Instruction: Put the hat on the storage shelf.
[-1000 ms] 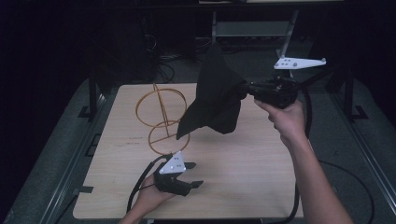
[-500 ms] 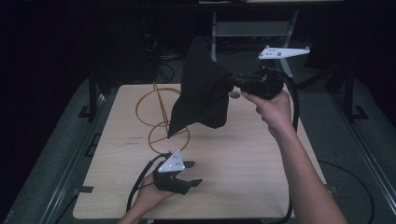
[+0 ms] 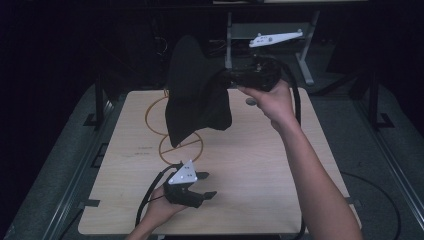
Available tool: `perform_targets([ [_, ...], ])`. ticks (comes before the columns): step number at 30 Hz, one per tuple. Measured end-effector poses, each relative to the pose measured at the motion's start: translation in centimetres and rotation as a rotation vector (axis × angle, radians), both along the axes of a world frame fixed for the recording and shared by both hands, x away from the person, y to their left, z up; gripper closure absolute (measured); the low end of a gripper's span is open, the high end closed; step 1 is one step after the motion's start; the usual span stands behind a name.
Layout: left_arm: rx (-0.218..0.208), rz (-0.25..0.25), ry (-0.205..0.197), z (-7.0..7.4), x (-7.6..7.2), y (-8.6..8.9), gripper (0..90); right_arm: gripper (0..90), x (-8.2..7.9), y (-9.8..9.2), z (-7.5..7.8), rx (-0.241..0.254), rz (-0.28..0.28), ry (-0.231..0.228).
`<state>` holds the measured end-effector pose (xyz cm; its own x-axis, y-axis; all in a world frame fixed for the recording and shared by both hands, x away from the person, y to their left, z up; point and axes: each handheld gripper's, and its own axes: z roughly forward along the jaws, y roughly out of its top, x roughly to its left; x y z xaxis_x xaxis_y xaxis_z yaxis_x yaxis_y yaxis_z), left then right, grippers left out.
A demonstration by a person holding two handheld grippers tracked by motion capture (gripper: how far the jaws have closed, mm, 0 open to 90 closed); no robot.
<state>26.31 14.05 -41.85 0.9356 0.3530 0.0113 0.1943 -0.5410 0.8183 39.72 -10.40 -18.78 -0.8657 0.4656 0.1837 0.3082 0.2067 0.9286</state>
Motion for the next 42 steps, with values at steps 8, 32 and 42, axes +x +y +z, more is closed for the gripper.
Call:
perform_targets([
  [8, -0.019, -0.004, 0.001, 0.1, -0.1, -0.1, 35.6, 87.5, 1.7, 3.2, 0.4, -0.064, 0.021, 0.009],
  [32, -0.014, -0.058, 0.014, 0.2, -0.4, -1.5, 35.6, 86.8, 5.2, 11.7, 0.6, -0.259, 0.098, 0.012],
  [42, 0.019, -0.126, 0.005, -0.1, -1.0, -3.1, 35.6, 70.7, 6.7, 19.0, -2.1, -0.295, 0.112, 0.038],
])
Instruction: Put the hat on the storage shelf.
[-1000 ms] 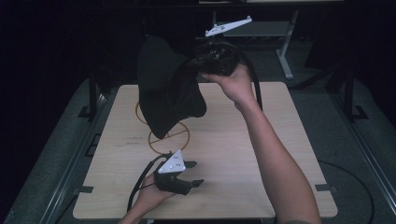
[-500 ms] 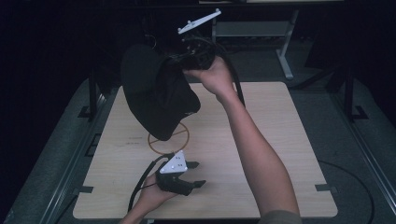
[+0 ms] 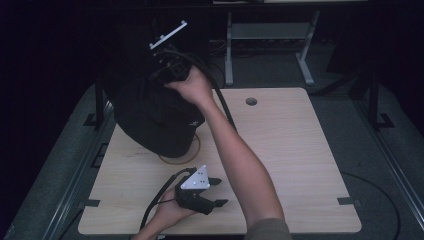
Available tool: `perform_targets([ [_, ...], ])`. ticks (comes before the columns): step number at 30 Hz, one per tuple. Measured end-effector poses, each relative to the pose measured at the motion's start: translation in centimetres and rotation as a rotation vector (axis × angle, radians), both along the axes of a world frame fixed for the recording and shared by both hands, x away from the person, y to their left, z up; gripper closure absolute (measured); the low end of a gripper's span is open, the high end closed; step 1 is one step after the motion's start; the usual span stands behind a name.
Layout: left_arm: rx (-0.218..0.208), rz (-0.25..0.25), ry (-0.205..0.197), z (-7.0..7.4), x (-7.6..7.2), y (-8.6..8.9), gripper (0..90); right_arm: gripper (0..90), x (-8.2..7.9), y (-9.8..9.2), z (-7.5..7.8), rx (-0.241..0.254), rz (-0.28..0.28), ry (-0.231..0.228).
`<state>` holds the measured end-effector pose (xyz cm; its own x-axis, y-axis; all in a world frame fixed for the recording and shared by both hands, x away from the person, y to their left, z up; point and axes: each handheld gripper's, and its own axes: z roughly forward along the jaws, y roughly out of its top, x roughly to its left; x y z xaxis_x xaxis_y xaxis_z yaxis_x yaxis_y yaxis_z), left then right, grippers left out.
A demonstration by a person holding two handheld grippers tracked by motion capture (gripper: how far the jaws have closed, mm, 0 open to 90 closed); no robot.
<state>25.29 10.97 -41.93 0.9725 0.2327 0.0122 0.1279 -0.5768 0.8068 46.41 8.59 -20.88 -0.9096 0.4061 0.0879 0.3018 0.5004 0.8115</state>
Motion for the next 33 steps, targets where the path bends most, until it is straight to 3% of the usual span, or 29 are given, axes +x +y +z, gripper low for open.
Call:
perform_targets([
  [5, 0.004, -0.011, 0.002, 0.0, -0.5, -0.4, 35.6, 66.1, -0.3, 0.9, -1.2, -0.014, 0.026, 0.014],
  [10, -0.005, -0.003, 0.006, 0.0, -0.5, -0.3, 35.3, 57.5, -0.6, -0.6, -1.7, 0.045, 0.015, 0.033],
  [13, -0.009, 0.004, 0.008, 0.1, -0.4, -0.2, 35.3, 53.6, -1.0, -2.3, -1.4, 0.101, 0.011, 0.009],
  [17, -0.006, 0.008, 0.011, 0.0, -0.3, 0.0, 35.3, 51.7, -1.4, -3.7, -1.1, 0.118, 0.007, -0.009],
  [18, -0.015, 0.016, 0.010, 0.0, -0.3, 0.2, 35.2, 49.8, -1.6, -4.8, -1.1, 0.142, -0.009, -0.005],
  [23, -0.035, 0.034, 0.014, 0.0, -0.3, 0.6, 34.9, 47.8, -1.8, -7.0, -1.5, 0.151, -0.027, -0.018],
  [26, -0.038, 0.053, 0.014, 0.0, -0.2, 1.1, 34.6, 45.6, -2.0, -8.8, -2.0, 0.170, -0.050, -0.004],
  [33, -0.034, 0.078, 0.012, 0.1, 0.1, 1.7, 34.1, 44.2, -2.3, -10.9, -2.9, 0.182, -0.075, 0.021],
])
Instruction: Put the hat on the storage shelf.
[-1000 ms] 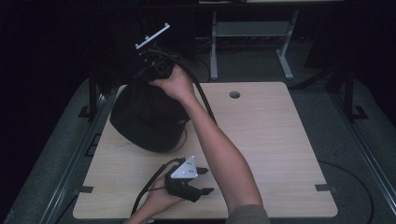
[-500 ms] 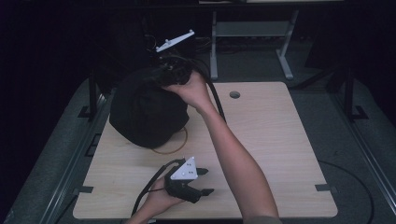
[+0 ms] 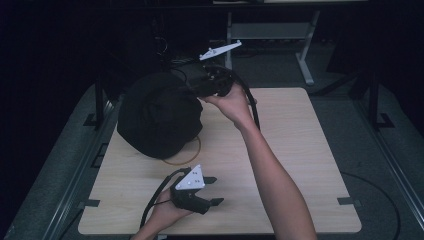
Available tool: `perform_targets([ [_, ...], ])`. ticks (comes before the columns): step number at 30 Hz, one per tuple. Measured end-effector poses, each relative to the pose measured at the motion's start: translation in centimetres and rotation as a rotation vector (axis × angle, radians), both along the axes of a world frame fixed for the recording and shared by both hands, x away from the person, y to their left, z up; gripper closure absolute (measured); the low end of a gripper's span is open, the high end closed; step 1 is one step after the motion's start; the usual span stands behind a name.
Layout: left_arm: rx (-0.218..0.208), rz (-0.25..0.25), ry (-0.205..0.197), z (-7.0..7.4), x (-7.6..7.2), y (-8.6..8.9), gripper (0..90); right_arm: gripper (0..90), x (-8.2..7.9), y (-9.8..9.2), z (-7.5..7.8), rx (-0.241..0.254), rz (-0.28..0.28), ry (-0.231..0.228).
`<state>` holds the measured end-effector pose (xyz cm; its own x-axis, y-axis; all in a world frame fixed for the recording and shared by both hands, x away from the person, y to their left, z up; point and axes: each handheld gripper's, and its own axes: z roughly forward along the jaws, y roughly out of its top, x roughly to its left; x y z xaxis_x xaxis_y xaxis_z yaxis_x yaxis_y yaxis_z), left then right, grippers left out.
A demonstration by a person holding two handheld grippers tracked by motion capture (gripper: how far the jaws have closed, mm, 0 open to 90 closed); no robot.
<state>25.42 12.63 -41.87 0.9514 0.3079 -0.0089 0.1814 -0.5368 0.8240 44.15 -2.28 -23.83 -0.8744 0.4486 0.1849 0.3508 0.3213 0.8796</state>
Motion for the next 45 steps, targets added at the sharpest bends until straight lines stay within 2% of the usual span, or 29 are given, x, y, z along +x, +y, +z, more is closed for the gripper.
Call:
perform_targets([
  [1, 0.006, 0.002, -0.009, 0.0, 0.2, 0.2, 34.0, 43.6, -0.1, -0.6, -0.2, 0.000, -0.005, 0.005],
  [7, -0.013, 0.018, -0.003, 0.0, 0.2, 0.3, 33.9, 41.8, -0.4, -1.9, -0.7, 0.008, -0.028, 0.001],
  [14, 0.004, 0.029, -0.008, -0.1, 0.4, 0.4, 31.6, 39.3, -0.6, -3.8, -1.6, 0.010, -0.048, 0.016],
  [15, -0.001, 0.033, -0.005, -0.2, 0.5, 0.4, 31.1, 37.3, -0.6, -4.2, -1.7, 0.010, -0.057, 0.034],
  [18, 0.004, 0.036, -0.006, -0.2, 0.5, 0.4, 30.1, 36.3, -0.7, -5.0, -1.9, 0.020, -0.070, 0.029],
  [27, 0.010, 0.052, 0.001, -0.3, 0.7, 0.6, 27.5, 32.3, -1.0, -6.6, -2.5, 0.019, -0.096, 0.048],
  [45, 0.004, 0.067, 0.010, -0.3, 1.1, 1.0, 26.9, 29.0, -1.9, -9.7, -3.8, 0.015, -0.130, 0.059],
])
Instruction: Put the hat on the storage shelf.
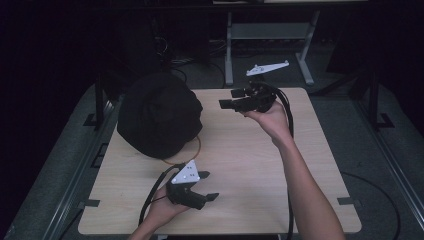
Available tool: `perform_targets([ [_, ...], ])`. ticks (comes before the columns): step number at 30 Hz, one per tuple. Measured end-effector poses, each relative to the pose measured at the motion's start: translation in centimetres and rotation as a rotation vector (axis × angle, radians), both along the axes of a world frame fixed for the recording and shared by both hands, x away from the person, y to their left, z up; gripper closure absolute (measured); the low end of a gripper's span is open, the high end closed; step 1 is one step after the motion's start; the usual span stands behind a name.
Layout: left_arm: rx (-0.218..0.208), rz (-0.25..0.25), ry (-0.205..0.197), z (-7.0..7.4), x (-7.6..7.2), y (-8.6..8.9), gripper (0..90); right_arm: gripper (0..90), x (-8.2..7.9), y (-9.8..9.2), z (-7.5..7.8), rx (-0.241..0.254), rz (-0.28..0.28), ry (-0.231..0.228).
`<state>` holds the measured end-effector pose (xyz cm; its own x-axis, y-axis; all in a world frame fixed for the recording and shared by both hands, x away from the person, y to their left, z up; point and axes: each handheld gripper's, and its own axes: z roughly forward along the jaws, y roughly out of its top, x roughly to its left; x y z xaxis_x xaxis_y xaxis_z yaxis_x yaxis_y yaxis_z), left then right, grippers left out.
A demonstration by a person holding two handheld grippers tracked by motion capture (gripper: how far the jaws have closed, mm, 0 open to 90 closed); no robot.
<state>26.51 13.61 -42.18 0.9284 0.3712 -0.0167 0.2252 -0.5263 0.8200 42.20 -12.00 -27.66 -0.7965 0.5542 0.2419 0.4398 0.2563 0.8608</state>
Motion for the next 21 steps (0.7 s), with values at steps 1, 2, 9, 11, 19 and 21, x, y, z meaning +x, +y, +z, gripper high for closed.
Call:
perform_targets([
  [1, 0.002, 0.001, -0.001, 0.0, 0.0, 0.0, 26.8, 28.6, -0.1, -0.2, -0.1, -0.002, -0.003, -0.003],
  [2, 0.003, 0.000, -0.001, 0.0, 0.0, 0.0, 26.8, 28.2, -0.1, -0.3, -0.1, -0.003, -0.005, -0.002],
  [9, -0.002, 0.007, 0.003, 0.0, 0.1, 0.2, 26.5, 25.9, -0.8, -1.4, -0.7, -0.012, -0.012, 0.012],
  [11, 0.000, 0.008, 0.003, 0.0, 0.1, 0.2, 26.5, 25.7, -1.0, -1.8, -0.9, -0.008, -0.016, 0.014],
  [19, 0.004, 0.008, 0.006, -0.1, 0.1, 0.2, 26.3, 22.1, -1.8, -3.5, -1.8, -0.009, -0.031, 0.028],
  [21, 0.006, 0.009, 0.006, -0.1, 0.2, 0.2, 26.3, 21.8, -1.9, -3.7, -1.9, -0.007, -0.035, 0.031],
])
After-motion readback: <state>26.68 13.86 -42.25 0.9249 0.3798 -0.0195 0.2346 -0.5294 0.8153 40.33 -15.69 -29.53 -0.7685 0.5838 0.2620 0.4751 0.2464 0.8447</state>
